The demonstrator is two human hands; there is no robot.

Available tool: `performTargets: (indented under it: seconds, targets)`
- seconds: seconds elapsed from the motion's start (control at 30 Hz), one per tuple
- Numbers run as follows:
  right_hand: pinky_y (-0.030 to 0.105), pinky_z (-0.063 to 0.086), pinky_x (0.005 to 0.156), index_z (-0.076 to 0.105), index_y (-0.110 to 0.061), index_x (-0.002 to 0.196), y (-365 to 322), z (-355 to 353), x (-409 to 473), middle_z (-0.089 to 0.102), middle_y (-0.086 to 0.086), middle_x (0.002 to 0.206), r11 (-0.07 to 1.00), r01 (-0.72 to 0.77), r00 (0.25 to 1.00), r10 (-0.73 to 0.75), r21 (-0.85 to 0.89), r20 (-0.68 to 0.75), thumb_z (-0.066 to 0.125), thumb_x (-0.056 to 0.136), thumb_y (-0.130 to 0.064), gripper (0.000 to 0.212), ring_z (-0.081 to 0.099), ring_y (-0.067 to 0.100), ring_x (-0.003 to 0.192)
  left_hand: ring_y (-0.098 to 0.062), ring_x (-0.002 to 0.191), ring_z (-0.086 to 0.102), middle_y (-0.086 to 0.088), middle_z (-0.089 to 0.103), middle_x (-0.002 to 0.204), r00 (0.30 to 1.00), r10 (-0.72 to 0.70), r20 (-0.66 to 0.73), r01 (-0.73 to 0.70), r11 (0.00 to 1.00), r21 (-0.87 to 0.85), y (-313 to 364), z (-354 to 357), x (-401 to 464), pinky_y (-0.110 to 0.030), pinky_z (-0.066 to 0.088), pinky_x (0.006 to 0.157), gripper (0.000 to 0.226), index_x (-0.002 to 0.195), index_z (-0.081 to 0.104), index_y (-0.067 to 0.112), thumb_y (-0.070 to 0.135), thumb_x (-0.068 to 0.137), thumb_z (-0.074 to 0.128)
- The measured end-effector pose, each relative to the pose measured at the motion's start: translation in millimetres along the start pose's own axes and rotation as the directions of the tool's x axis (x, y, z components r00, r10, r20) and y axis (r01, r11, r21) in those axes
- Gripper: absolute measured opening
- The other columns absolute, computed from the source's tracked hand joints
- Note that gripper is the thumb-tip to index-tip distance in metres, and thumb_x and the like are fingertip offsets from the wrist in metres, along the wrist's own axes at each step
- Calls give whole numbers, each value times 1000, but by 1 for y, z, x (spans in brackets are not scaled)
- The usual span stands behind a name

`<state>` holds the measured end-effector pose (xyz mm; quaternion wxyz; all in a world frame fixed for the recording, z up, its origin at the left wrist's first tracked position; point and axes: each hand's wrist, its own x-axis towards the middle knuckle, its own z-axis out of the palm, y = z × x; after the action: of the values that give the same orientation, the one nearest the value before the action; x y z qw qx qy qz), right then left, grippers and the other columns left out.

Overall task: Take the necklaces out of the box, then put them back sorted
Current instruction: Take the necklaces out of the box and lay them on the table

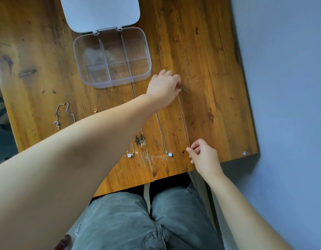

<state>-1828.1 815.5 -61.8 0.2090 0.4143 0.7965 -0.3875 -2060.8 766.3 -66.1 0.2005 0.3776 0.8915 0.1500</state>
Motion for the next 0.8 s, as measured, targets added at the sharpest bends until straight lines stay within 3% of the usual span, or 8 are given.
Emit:
performTargets:
  seconds: [0.1,0.23,0.33,0.43,0.53,0.6,0.7,0.8]
  targets:
    - [20,45,54,56,-18,94,-14,-7,2,64,-2,72,998,58,997,-59,-21,-52,56,94,-26,8,63,13,67,-28,105,49,-10,60,108,1000,-5,-9,4,995,-104,-11,-10,-18,-39,43,83,24,114,58,12,21,93,51]
    - [20,45,55,58,-20,94,-65,-6,5,64,-4,73,980,200,979,-200,-12,-48,49,96,-23,9,63,12,69,-28,97,51,-9,61,99,990,-74,-124,43,972,-233,-53,-24,-86,-39,46,76,22,111,59,10,16,91,54]
    - [24,51,60,58,-19,93,-117,15,8,64,-4,76,946,321,947,-318,-51,51,48,97,-21,10,63,13,72,-27,92,51,-7,61,95,958,-243,-154,205,953,-225,-102,-23,-157,-40,47,76,22,111,56,12,18,90,55]
    - [34,52,65,62,-15,98,-171,53,10,64,-1,82,870,475,876,-454,-128,163,49,95,-17,13,61,20,73,-25,87,52,-3,61,88,866,-481,-138,439,862,-254,-148,-18,-224,-40,48,75,16,103,56,14,22,89,57]
    - [38,50,82,62,-13,110,-218,100,12,63,7,108,739,637,765,-571,-220,297,48,95,-15,20,59,24,95,-18,80,53,1,59,83,777,-619,-118,571,771,-282,-170,-14,-266,-36,50,69,10,91,54,19,29,90,57]
    - [41,49,86,57,-14,122,-240,126,14,56,10,119,619,733,678,-626,-283,385,47,95,-13,29,55,27,105,-18,77,53,2,58,81,770,-627,-118,585,768,-260,-169,-9,-280,-35,48,68,16,86,51,21,35,90,56]
    - [44,46,87,53,-13,126,-258,149,20,50,12,122,390,834,547,-671,-390,501,48,93,-10,33,49,31,111,-22,80,52,0,54,81,801,-590,-101,584,807,-85,-151,8,-292,-36,42,70,36,82,50,19,54,87,48]
    - [42,41,84,52,-11,117,-263,158,25,50,14,118,128,853,461,-638,-505,617,52,93,-17,25,49,33,107,-23,91,50,-3,55,94,772,-634,-45,636,771,36,-136,24,-295,-38,41,78,50,93,57,17,64,84,44]
